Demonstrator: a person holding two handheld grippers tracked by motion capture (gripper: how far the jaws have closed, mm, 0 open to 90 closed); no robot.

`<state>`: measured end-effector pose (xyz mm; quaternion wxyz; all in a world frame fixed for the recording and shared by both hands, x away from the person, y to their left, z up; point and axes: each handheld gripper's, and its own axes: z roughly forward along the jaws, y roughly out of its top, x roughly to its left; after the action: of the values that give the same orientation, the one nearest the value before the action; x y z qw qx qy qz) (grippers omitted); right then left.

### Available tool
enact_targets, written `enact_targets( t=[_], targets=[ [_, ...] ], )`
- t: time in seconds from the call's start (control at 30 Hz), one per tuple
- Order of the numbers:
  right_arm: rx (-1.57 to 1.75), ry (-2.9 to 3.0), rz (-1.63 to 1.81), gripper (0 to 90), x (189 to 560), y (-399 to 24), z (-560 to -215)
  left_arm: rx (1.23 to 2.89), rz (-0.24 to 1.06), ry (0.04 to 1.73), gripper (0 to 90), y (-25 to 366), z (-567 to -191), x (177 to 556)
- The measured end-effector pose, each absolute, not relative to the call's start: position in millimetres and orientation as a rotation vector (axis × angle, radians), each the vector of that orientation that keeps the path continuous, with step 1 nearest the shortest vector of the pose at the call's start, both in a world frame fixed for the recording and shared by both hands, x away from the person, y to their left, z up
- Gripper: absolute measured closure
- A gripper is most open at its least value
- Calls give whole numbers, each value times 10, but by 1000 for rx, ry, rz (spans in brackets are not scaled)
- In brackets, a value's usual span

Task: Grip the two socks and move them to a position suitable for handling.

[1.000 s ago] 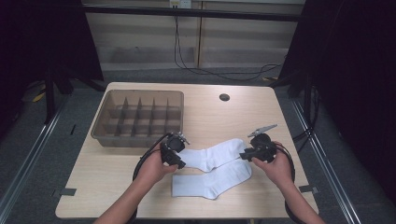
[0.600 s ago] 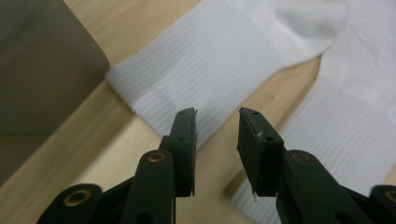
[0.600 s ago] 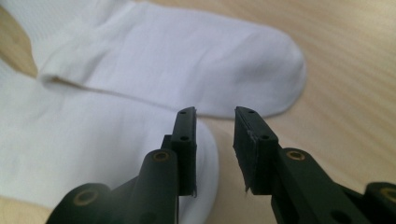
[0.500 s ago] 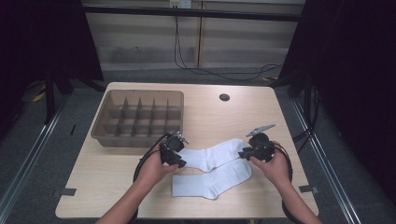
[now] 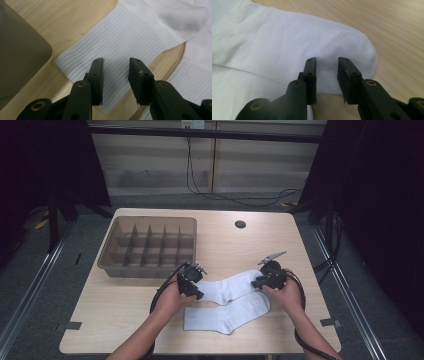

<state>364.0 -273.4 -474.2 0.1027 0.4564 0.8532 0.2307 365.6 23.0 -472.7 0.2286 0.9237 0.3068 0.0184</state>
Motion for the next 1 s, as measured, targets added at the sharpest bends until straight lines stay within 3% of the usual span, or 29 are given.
enact_targets(
  t=[0.3,0.5,0.7,0.83,1.0],
  targets=[
    [1384,2468,662,671,3597,-2886,-4649,2536,136,880,595,262,-4605,3721],
    [1380,2483,642,674,3648,-2857,-4737,2555,114,909,575,241,-4708,3754],
    [1404,2510,618,849,3686,-2801,-4719,2631,158,900,683,174,-4704,3757],
    [1407,2528,601,882,3717,-2764,-4712,2673,185,873,798,135,-4698,3757],
    [1428,2523,611,885,3731,-2754,-4708,2687,171,886,830,110,-4686,3765]
  ],
)
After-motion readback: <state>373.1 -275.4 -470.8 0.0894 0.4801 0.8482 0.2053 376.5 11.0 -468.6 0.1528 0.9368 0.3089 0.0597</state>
